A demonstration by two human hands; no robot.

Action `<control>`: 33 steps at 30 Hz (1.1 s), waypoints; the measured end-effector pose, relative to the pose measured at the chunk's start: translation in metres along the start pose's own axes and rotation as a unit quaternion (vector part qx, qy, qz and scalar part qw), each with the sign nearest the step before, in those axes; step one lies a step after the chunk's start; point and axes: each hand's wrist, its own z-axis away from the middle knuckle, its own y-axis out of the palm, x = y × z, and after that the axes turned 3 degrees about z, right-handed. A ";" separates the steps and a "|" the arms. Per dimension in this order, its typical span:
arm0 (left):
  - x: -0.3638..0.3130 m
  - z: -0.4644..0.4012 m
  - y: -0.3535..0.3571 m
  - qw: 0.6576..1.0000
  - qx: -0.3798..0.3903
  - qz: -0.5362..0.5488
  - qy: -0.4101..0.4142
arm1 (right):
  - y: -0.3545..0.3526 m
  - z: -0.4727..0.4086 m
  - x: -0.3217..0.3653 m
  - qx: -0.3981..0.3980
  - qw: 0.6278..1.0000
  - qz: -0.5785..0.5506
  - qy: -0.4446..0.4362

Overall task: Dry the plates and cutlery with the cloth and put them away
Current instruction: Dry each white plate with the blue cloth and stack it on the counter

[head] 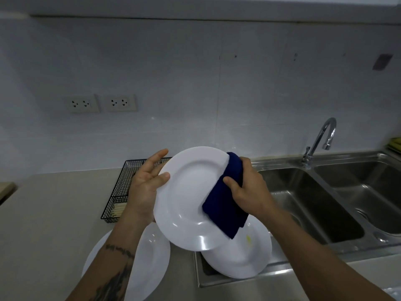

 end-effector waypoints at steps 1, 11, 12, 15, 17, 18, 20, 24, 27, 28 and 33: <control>0.002 -0.002 0.000 1.000 0.013 0.002 -0.011 | -0.001 -0.002 0.002 -0.005 1.000 -0.002 0.002; 0.018 -0.016 0.019 0.976 -0.171 -0.109 -0.083 | 0.012 0.009 0.006 -0.148 0.987 -0.034 -0.044; 0.018 -0.017 0.023 0.972 -0.179 -0.062 -0.139 | 0.016 0.012 0.002 -0.156 0.985 -0.042 -0.053; 0.018 -0.025 0.029 0.942 -0.200 0.149 -0.226 | 0.028 0.024 -0.004 -0.166 0.978 -0.025 -0.122; 0.025 -0.034 0.028 0.933 -0.238 0.192 -0.191 | 0.033 0.032 -0.004 -0.144 0.975 -0.005 -0.168; 0.026 -0.036 0.026 0.932 -0.247 0.199 -0.173 | 0.033 0.035 -0.004 -0.122 0.975 -0.002 -0.185; 0.026 -0.039 0.020 0.933 -0.253 0.194 -0.165 | 0.028 0.040 -0.003 -0.060 0.975 0.000 -0.213; 0.025 -0.037 -0.003 0.947 -0.240 0.131 -0.171 | 0.007 0.050 -0.006 0.054 0.980 -0.034 -0.186; 0.032 -0.032 -0.004 0.967 -0.199 0.054 -0.150 | 0.002 0.048 -0.003 0.051 0.986 -0.124 -0.099; 0.033 -0.028 -0.002 0.972 -0.181 0.047 -0.140 | 0.002 0.044 0.001 0.019 0.987 -0.134 -0.083; 0.035 -0.015 0.015 0.991 -0.072 0.022 -0.115 | 0.003 0.010 0.037 -0.157 0.981 -0.090 -0.069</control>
